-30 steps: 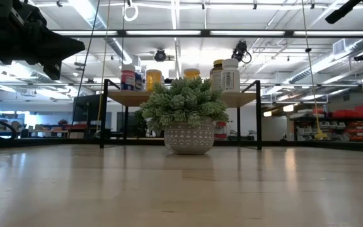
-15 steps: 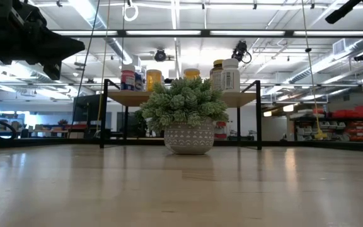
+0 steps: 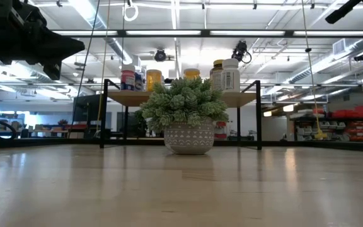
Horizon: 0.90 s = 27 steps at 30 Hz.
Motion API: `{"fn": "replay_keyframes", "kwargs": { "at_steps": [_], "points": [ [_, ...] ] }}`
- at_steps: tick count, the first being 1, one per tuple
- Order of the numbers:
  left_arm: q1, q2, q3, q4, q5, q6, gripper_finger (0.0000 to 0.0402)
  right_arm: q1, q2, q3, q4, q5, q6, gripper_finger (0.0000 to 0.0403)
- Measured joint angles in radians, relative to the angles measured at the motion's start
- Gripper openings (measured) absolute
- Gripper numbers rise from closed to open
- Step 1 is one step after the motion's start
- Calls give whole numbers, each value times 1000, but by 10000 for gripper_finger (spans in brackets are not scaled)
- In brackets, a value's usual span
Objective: Pick and place medicine bottles onto shelf by color
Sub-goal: Return to Home Position
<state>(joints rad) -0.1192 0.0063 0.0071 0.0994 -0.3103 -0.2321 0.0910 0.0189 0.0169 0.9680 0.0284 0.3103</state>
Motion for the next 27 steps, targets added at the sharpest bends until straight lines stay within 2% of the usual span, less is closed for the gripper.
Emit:
{"fn": "replay_keyframes", "kwargs": {
  "at_steps": [10, 20, 27],
  "points": [
    [0, 0, 0, 0, 0, 0, 36, 0, 0, 0, 0, 0, 0, 9],
    [0, 0, 0, 0, 0, 0, 24, 0, 0, 0, 0, 0, 0, 9],
    [0, 0, 0, 0, 0, 0, 32, 0, 0, 0, 0, 0, 0, 9]
  ]
}}
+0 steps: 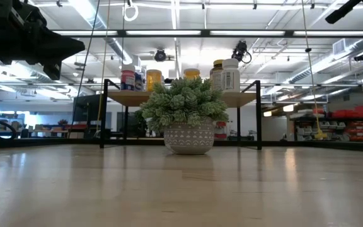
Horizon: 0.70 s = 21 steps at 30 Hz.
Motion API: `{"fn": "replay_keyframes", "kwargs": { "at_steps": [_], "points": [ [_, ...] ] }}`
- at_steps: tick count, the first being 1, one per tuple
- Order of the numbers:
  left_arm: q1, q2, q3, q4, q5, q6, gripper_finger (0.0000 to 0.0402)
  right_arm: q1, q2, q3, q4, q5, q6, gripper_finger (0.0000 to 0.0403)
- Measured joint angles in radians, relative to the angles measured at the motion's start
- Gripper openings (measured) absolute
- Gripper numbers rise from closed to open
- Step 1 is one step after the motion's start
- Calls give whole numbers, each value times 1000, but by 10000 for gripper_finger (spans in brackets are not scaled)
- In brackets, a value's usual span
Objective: Pick and place medicine bottles onto shelf by color
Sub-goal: Return to Home Position
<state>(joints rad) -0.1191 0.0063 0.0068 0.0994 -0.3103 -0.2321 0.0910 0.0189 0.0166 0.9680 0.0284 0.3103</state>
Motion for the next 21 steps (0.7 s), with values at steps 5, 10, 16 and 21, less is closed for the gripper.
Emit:
{"fn": "replay_keyframes", "kwargs": {
  "at_steps": [5, 10, 16, 21],
  "points": [
    [0, 0, 0, 0, 0, 0, 35, 0, 0, 0, 0, 0, 0, 9],
    [0, 0, 0, 0, 0, 0, 27, 0, 0, 0, 0, 0, 0, 9],
    [0, 0, 0, 0, 0, 0, 25, 0, 0, 0, 0, 0, 0, 9],
    [0, 0, 0, 0, 0, 0, 34, 0, 0, 0, 0, 0, 0, 9]
  ]
}}
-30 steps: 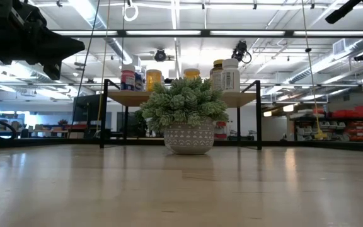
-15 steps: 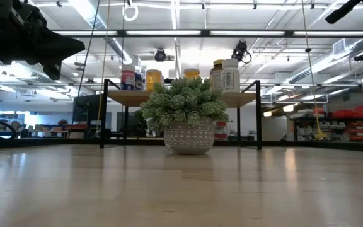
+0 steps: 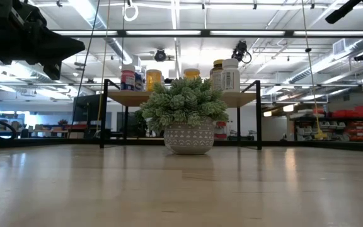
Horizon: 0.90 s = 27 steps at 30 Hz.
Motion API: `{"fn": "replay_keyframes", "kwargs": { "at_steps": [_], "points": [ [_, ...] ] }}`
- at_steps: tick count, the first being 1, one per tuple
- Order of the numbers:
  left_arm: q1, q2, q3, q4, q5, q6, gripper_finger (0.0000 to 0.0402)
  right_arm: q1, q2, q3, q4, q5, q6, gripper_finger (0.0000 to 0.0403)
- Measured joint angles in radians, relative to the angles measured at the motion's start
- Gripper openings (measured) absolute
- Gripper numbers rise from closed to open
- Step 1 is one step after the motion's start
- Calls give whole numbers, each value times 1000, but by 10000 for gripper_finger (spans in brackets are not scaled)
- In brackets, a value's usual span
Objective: Pick and place medicine bottles onto shelf by color
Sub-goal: Return to Home Position
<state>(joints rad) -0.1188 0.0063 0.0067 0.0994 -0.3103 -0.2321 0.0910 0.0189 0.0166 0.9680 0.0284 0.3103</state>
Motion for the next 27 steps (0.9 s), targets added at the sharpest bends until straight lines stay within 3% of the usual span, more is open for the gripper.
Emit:
{"fn": "replay_keyframes", "kwargs": {
  "at_steps": [27],
  "points": [
    [0, 0, 0, 0, 0, 0, 29, 0, 0, 0, 0, 0, 0, 9]
  ]
}}
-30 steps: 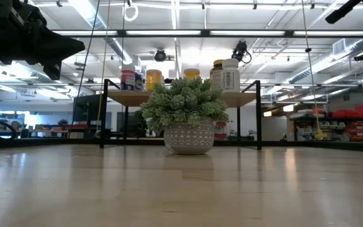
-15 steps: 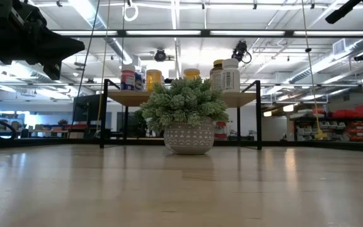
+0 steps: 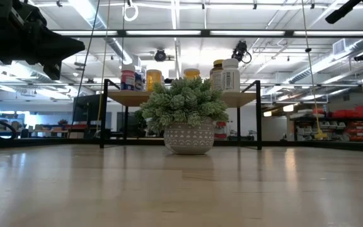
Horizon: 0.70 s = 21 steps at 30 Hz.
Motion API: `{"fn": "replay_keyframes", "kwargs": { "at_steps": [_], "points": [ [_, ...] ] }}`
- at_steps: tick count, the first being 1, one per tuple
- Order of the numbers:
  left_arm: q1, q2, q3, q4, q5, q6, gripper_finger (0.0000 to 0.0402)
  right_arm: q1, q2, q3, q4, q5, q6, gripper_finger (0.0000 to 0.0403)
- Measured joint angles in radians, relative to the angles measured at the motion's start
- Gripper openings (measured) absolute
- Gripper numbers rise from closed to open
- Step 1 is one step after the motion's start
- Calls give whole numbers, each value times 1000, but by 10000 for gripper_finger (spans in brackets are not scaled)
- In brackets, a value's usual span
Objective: Pick and place medicine bottles onto shelf by color
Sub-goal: Return to Home Position
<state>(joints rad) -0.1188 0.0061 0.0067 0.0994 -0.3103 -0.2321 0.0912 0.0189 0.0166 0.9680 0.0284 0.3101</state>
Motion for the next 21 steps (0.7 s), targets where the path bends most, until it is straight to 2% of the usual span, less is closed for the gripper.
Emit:
{"fn": "replay_keyframes", "kwargs": {
  "at_steps": [6, 15, 21],
  "points": [
    [0, 0, 0, 0, 0, 0, 24, 0, 0, 0, 0, 0, 0, 9],
    [0, 0, 0, 0, 0, 0, 36, 0, 0, 0, 0, 0, 0, 9],
    [0, 0, 0, 0, 0, 0, 27, 0, 0, 0, 0, 0, 0, 9]
  ]
}}
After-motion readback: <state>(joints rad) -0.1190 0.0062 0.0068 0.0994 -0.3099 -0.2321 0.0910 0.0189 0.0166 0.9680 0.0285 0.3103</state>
